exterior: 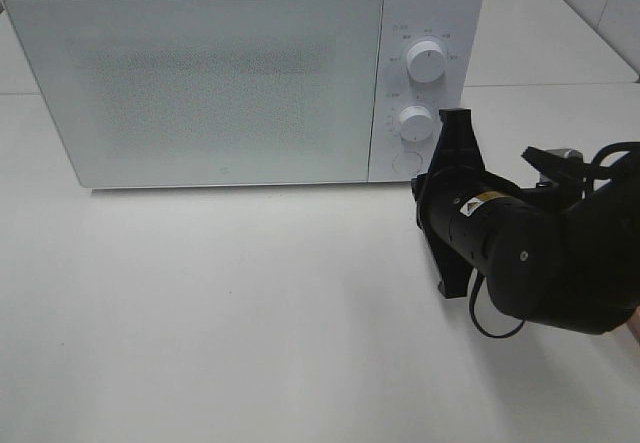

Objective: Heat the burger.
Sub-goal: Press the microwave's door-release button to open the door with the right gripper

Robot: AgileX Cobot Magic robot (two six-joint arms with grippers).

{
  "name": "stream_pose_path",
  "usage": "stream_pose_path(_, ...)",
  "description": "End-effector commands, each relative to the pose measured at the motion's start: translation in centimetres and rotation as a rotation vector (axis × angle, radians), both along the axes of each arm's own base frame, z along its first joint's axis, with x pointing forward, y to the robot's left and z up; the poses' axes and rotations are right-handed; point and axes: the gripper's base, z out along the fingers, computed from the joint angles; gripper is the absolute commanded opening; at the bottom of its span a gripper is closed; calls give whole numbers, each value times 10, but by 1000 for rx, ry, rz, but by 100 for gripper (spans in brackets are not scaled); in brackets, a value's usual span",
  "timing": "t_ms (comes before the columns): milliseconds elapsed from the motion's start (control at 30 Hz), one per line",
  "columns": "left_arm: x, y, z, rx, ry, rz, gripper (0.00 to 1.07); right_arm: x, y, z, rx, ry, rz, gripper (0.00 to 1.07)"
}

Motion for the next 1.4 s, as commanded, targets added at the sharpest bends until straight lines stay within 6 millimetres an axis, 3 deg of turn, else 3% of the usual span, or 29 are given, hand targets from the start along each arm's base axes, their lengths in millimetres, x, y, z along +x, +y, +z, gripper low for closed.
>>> stream_pose_path(33, -2, -1, -1, -12, -24, 1, 98, 5, 4, -4, 1, 4, 13, 0)
stream_pose_path(500, -2, -1, -1, -12, -23, 1, 98, 46, 5, -15, 11, 36, 8, 0)
stream_pose_path(733, -2, -1, -1, -12, -23, 1, 98, 65, -7, -19, 11, 37, -42, 0)
stream_pose_path(1400, -2, -1, -1, -12, -23, 1, 98, 79, -5, -23, -6, -15, -36, 0)
